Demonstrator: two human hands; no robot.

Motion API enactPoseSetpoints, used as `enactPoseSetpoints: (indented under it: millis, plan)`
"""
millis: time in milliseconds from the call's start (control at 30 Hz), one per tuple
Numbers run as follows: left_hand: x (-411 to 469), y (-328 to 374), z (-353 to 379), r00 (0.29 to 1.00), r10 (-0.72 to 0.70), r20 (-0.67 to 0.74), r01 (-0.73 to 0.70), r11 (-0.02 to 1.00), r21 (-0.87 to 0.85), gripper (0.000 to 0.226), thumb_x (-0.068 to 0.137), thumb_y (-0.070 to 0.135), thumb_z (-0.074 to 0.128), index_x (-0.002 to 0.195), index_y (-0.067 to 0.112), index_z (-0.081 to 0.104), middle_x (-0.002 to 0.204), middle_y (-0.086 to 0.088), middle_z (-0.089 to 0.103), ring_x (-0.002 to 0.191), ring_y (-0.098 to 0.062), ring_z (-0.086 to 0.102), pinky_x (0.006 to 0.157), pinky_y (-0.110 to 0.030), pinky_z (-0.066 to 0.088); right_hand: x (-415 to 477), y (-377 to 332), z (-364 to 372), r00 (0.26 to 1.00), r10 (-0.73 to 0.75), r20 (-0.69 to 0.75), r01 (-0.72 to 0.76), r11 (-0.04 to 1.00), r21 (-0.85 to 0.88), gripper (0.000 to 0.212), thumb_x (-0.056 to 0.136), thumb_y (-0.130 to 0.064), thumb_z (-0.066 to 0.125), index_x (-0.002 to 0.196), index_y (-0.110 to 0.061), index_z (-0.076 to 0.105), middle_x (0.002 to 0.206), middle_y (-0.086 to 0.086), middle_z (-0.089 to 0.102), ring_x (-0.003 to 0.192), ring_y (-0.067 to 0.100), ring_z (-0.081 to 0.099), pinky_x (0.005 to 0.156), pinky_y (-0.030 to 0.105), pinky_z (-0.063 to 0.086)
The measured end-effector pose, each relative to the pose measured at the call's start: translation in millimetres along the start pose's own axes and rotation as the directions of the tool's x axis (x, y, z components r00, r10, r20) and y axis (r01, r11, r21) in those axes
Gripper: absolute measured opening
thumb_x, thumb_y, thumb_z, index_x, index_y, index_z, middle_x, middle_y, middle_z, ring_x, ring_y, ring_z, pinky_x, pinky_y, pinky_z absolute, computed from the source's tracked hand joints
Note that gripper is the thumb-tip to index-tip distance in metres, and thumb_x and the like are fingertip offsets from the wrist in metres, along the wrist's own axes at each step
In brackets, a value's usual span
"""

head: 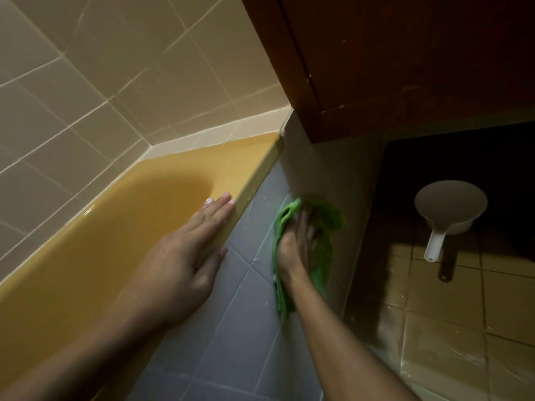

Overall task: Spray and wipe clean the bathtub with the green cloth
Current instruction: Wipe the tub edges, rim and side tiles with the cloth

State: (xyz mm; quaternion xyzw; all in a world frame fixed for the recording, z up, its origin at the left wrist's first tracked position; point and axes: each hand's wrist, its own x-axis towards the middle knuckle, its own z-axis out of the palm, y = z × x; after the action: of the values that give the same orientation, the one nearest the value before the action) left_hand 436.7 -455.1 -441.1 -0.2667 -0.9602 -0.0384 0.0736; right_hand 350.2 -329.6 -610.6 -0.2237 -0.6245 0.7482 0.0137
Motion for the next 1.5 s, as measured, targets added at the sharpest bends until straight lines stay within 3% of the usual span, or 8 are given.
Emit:
enactPoseSetpoints:
  millis: [267,533,733,867,967,1100,1233,1500]
  plan:
    - [-5.0,0.0,1.1,1.000,-0.003,-0.011,0.003,1.000,0.009,0.065,0.097,0.032,0.050,0.158,0.040,0.033,0.162,0.039,0.019,0.153,0.007,0.016,0.121,-0.010,0.013,3.8,-62.6,12.8,0.941,-0.336,-0.038,0.336,0.942,-0.023,0.058,0.098,-0.063,0.010,0.155,-0.059,0.001,0.170,-0.018,-0.004,0.158,0.023,-0.005,0.119,0.069,-0.006]
    - [-1.5,-4.7,4.3,0.998,0.024,-0.051,-0.027,0.998,-0.058,0.059,0.097,0.028,0.050,0.155,0.038,0.040,0.159,0.037,0.028,0.152,0.004,0.025,0.121,-0.011,0.016,-60.1,39.7,19.3,0.804,-0.591,-0.062,0.581,0.804,-0.127,0.071,0.096,-0.074,0.004,0.161,-0.044,0.007,0.170,-0.017,-0.005,0.157,0.012,-0.008,0.123,0.045,0.003]
    - [-1.1,-9.5,6.3,0.999,0.046,-0.025,-0.047,0.998,-0.041,0.060,0.097,0.026,0.049,0.157,0.033,0.041,0.161,0.034,0.028,0.153,-0.002,0.027,0.123,-0.018,0.019,-24.3,159.4,12.2,0.976,-0.207,-0.065,0.199,0.974,-0.112,0.077,0.085,-0.075,0.026,0.153,-0.058,-0.005,0.171,-0.002,-0.012,0.158,0.020,-0.010,0.123,0.051,0.001]
    - [2.5,-9.4,6.0,0.999,0.041,-0.018,-0.042,0.999,-0.024,0.062,0.097,0.028,0.049,0.158,0.031,0.040,0.161,0.035,0.027,0.153,-0.001,0.026,0.123,-0.017,0.017,9.0,203.9,4.2,0.994,0.071,-0.078,-0.078,0.993,-0.084,0.090,0.075,-0.071,0.008,0.158,-0.036,0.013,0.168,0.018,0.015,0.154,0.039,0.014,0.122,0.053,0.017]
    - [6.4,-7.3,6.2,0.999,0.041,-0.011,-0.040,0.999,0.026,0.064,0.097,0.031,0.048,0.159,0.033,0.037,0.161,0.038,0.021,0.153,0.003,0.022,0.122,-0.011,0.015,29.8,215.2,-3.2,0.981,0.167,-0.096,-0.181,0.972,-0.151,0.091,0.083,-0.061,-0.009,0.161,-0.022,0.015,0.169,0.020,0.011,0.154,0.046,0.011,0.124,0.059,0.006]
    - [6.7,-2.3,6.5,0.999,0.050,0.010,-0.051,0.993,0.106,0.066,0.097,0.035,0.045,0.161,0.034,0.032,0.165,0.034,0.018,0.154,0.003,0.017,0.121,-0.024,0.019,45.3,181.5,-20.8,0.992,0.065,-0.108,-0.066,0.998,-0.009,0.124,0.070,-0.099,0.001,0.163,-0.018,0.017,0.170,0.007,0.015,0.156,0.023,0.011,0.128,0.043,0.009]
    - [6.0,-0.6,6.0,0.999,0.044,0.004,-0.044,0.995,0.089,0.065,0.097,0.033,0.046,0.161,0.034,0.033,0.165,0.033,0.017,0.153,0.007,0.015,0.122,-0.012,0.014,54.7,93.8,-13.9,0.997,0.066,-0.049,-0.065,0.997,0.034,0.065,0.106,-0.059,0.019,0.163,-0.031,0.005,0.172,-0.002,0.002,0.158,0.022,0.002,0.126,0.049,0.003]
    - [9.7,3.3,6.5,0.998,0.064,-0.011,-0.063,0.995,0.072,0.063,0.098,0.028,0.045,0.159,0.037,0.034,0.163,0.038,0.014,0.152,0.009,0.015,0.118,-0.003,0.010,19.2,-47.2,6.3,0.937,-0.345,0.049,0.347,0.937,-0.043,0.079,0.085,-0.077,0.012,0.159,-0.049,0.003,0.171,-0.008,-0.009,0.157,0.024,-0.007,0.121,0.065,-0.005]
